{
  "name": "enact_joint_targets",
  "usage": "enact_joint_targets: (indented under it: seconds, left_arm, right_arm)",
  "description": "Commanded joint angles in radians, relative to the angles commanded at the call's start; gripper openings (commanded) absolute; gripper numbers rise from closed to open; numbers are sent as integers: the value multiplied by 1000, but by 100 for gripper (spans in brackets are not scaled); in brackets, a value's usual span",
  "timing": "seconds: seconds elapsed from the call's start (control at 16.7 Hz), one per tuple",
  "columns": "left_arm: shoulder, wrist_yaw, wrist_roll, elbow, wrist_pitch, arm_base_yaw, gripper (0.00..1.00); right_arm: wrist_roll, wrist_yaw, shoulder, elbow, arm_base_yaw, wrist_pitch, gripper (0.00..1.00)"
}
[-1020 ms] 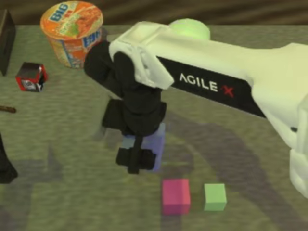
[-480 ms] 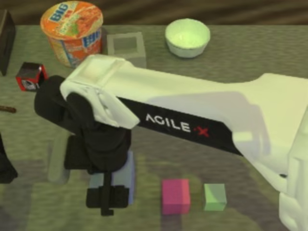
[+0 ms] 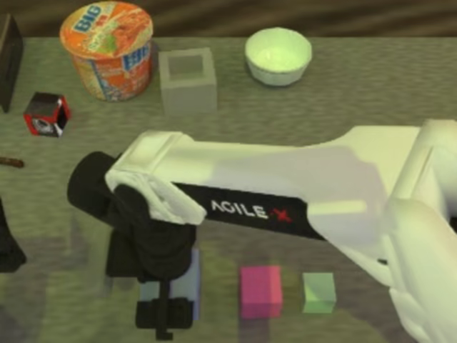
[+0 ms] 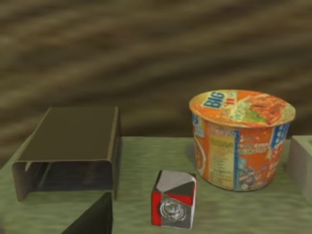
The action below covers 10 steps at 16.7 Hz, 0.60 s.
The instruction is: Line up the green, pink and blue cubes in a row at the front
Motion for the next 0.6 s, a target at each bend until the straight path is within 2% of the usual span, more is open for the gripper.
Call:
enact_joint_targets:
  seconds: [0.3,0.6]
  left_arm:
    - [0,0,0,0,0,0,100]
    - [0,0,0,0,0,0,100]
  right_arm:
    - [-1,1,7,-24,2,26,0]
    - [-1,1,7,-24,2,26,38]
